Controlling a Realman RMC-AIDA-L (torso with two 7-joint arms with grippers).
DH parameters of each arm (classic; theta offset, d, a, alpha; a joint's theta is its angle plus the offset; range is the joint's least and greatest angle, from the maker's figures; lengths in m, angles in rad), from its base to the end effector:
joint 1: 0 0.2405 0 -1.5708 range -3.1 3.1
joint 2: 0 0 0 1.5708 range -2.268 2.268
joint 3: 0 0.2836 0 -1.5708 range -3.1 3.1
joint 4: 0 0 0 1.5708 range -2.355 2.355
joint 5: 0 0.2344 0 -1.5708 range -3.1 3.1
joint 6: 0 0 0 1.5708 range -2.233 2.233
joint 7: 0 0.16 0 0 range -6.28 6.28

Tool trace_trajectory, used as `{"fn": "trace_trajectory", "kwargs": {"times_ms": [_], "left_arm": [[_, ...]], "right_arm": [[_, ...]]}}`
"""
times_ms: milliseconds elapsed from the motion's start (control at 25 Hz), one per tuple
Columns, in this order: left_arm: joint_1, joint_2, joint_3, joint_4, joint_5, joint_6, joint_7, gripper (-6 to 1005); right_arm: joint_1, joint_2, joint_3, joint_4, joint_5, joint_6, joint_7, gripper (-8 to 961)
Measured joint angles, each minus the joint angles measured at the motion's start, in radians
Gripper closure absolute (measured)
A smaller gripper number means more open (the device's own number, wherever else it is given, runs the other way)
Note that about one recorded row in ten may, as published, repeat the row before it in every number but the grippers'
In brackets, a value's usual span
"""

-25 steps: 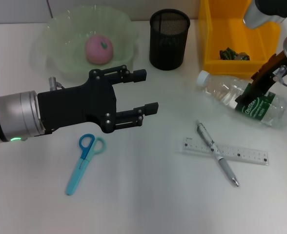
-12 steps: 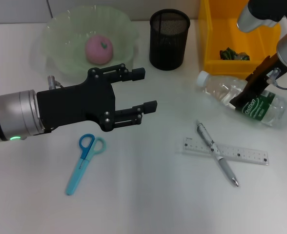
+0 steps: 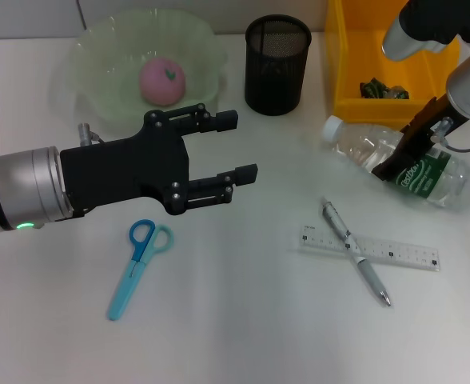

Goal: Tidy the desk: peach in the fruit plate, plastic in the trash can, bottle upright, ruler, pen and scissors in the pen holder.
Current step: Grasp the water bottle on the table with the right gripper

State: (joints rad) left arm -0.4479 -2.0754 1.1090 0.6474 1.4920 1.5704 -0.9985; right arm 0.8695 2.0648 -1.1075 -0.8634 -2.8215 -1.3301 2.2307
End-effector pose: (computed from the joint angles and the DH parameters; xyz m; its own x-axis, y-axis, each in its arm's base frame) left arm -0.2430 0.3460 -0.0493 0.7674 -0.0617 0.6382 0.1158 -0.9657 -0.2326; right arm 0.2345 0.4658 -0.0258 0.7655 -0.5576 0.3212 -0.3699 -0.7898 -0.4893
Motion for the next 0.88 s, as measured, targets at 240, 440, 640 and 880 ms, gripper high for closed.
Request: {"fn": "trace_trajectory", "kwargs": {"times_ms": [240, 440, 640, 880], "left_arm": [[0.000, 0.000, 0.002, 0.000, -0.003, -0.001, 0.000, 303], [0.000, 0.000, 0.007, 0.000, -0.009, -0.001, 0.007, 304], [0.001, 0.000, 0.008, 0.000, -0.011, -0.001, 0.012, 304], [0.003, 0.000, 0.008, -0.002, -0.011, -0.001, 0.012, 303]], "right_arm": [[-0.001, 0.000, 0.000, 0.007, 0.001, 0.014, 0.000, 135], [-0.004, 0.005, 0.000, 0.008, 0.002, 0.016, -0.001, 138], [-0.006, 0.008, 0.000, 0.008, 0.002, 0.016, -0.002, 141], [-0.010, 0.009, 0.000, 0.007, 0.002, 0.017, -0.006, 143]]}}
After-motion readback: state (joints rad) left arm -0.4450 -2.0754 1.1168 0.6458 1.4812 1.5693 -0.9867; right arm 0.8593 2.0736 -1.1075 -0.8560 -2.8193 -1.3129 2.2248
